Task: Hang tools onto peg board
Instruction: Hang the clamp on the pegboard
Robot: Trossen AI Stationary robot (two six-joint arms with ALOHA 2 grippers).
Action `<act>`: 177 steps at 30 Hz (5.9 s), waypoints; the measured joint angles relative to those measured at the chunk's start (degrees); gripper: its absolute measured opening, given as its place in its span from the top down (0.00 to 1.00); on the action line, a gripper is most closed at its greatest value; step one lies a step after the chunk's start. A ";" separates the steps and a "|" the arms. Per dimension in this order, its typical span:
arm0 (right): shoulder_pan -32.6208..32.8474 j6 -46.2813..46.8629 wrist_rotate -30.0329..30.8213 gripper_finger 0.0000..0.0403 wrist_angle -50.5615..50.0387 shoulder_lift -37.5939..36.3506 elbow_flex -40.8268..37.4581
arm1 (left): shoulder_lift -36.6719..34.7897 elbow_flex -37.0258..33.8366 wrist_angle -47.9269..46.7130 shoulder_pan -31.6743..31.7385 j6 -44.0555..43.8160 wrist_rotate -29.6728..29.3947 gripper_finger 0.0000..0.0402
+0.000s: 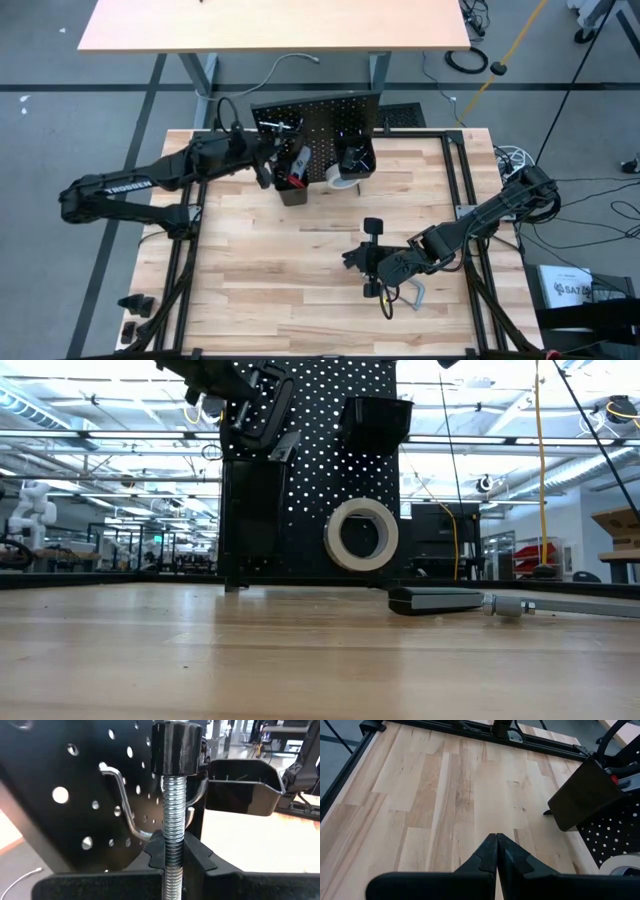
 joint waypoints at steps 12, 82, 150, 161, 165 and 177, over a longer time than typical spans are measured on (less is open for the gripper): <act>0.00 0.42 0.21 1.00 0.02 0.00 0.00 | -0.59 0.02 3.21 -0.01 -2.11 5.03 0.94; -33.05 -19.50 -30.05 0.70 -15.92 17.09 54.36 | 10.54 -21.41 87.18 -20.48 1.70 -7.78 0.94; -35.37 -21.68 -40.39 0.87 -34.34 17.73 54.34 | 1.09 12.91 -10.48 -24.47 6.85 -11.90 0.48; -34.42 -22.82 -37.02 0.87 -34.28 17.73 54.34 | 1.09 12.91 -14.14 -21.75 2.79 -3.98 0.51; -34.42 -22.85 -37.02 0.87 -34.05 17.70 54.34 | 1.43 12.91 -14.57 -21.78 2.37 -4.03 0.56; -34.42 -22.72 -36.88 0.87 -34.51 17.66 54.34 | 1.23 12.91 -15.63 -21.78 2.53 -4.38 0.90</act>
